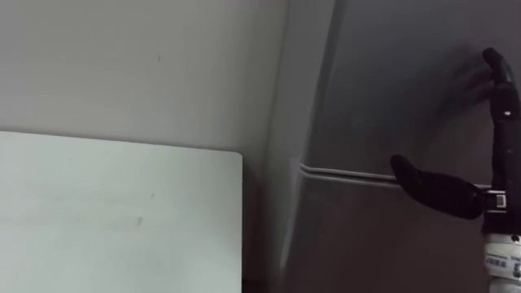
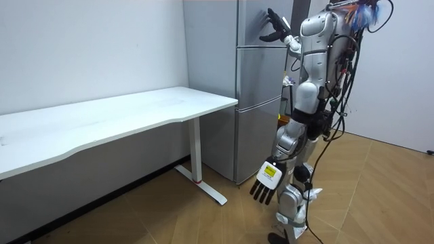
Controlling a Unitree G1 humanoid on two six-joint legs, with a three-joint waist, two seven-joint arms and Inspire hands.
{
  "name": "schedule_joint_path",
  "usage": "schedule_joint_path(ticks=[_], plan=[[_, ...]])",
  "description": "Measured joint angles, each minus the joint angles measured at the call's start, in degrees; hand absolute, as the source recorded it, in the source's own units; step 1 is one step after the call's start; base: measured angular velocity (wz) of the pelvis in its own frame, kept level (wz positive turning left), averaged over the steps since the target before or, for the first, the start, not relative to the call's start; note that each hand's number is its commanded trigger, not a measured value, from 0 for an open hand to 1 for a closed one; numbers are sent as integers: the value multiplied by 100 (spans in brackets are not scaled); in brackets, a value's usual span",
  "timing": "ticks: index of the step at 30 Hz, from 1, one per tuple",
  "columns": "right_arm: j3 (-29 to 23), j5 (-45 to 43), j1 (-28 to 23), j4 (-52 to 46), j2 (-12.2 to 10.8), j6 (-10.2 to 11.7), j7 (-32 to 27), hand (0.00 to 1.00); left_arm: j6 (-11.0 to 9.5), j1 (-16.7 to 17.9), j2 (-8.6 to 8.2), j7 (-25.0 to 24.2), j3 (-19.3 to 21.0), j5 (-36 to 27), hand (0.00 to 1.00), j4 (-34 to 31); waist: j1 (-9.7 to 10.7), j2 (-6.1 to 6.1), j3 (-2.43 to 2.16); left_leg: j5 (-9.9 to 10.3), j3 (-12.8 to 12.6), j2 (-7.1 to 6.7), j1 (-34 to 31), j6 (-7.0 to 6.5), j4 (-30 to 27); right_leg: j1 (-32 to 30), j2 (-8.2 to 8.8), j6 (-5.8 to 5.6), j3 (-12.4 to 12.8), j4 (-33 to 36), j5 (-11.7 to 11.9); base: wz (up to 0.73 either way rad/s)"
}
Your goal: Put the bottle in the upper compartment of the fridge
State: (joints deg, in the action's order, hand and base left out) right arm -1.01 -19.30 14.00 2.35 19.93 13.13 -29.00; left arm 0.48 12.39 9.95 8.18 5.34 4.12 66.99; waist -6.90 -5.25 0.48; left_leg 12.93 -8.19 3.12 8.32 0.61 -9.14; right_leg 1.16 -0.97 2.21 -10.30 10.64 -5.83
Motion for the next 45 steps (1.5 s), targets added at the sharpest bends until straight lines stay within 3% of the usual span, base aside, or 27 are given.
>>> schedule_joint_path(ticks=[3, 11, 16, 25, 29, 30, 35, 39, 43, 45], plan=[[40, -120, 166, 315, 0, 6, -18, 0, 19, -18, 10, -5, -7, 0, 0, -3, -38, -12, 4, -15, 3, 4, 0, 14, -49, 5, 21, -5, 11, 4, -2, 0], [92, -169, 302, 829, 9, -8, -96, 0, 313, -42, 20, -38, -118, 1, 0, -185, -142, -4, 0, -51, 99, 4, -100, 33, -175, 4, 51, 23, -91, 17, 53, 7], [129, -181, 301, 880, 9, -69, -85, 0, 327, -36, 20, -30, -114, 3, 0, -186, -142, -4, -1, -88, 100, 1, -109, 57, -176, -1, 56, 28, -91, 19, 72, 1], [90, -161, 273, 822, 29, -23, -90, 0, 322, 93, 20, -40, -95, -12, 0, -187, 56, 7, -28, -87, 224, -22, -191, 44, -236, -7, 83, 28, -161, 4, 76, 5], [-137, -103, 83, 822, 49, 128, -84, 0, 264, 161, 24, -155, 19, -5, 0, -199, 112, 4, -138, -99, 315, -49, -242, 23, -237, 11, 94, 12, -262, -26, 85, 14], [-211, -85, 34, 823, 66, 130, -84, 0, 245, 201, 32, -156, 51, -3, 0, -234, 131, 0, -141, -107, 339, -61, -241, 12, -230, 8, 99, 17, -283, -16, 81, 14], [-790, 451, -43, 1309, 74, -64, -219, 0, 163, 356, 52, -144, 184, -6, 0, -288, 296, -16, -123, -106, 380, -77, -179, -12, -205, 93, 120, -26, -344, -12, 34, 9], [-1589, 1308, -313, 1504, 97, -222, -289, 0, 140, 419, 38, -165, 413, 5, 0, -287, 494, -48, -63, -106, 420, -83, -192, -15, -162, 69, 161, -42, -390, -26, -21, 6], [-2081, 1710, -419, 1523, 130, -272, -437, 0, 125, 497, 19, -244, 646, 5, 0, -300, 642, -51, -60, -112, 367, -72, -237, -5, -110, -21, 130, -29, -323, -2, -23, -10], [-2139, 2194, -421, 1674, 302, -270, -670, 0, 89, 494, 29, -238, 694, 1, 0, -308, 719, -19, -61, -112, 340, -68, -229, -5, -71, -42, 84, 21, -290, -8, 7, -3]])
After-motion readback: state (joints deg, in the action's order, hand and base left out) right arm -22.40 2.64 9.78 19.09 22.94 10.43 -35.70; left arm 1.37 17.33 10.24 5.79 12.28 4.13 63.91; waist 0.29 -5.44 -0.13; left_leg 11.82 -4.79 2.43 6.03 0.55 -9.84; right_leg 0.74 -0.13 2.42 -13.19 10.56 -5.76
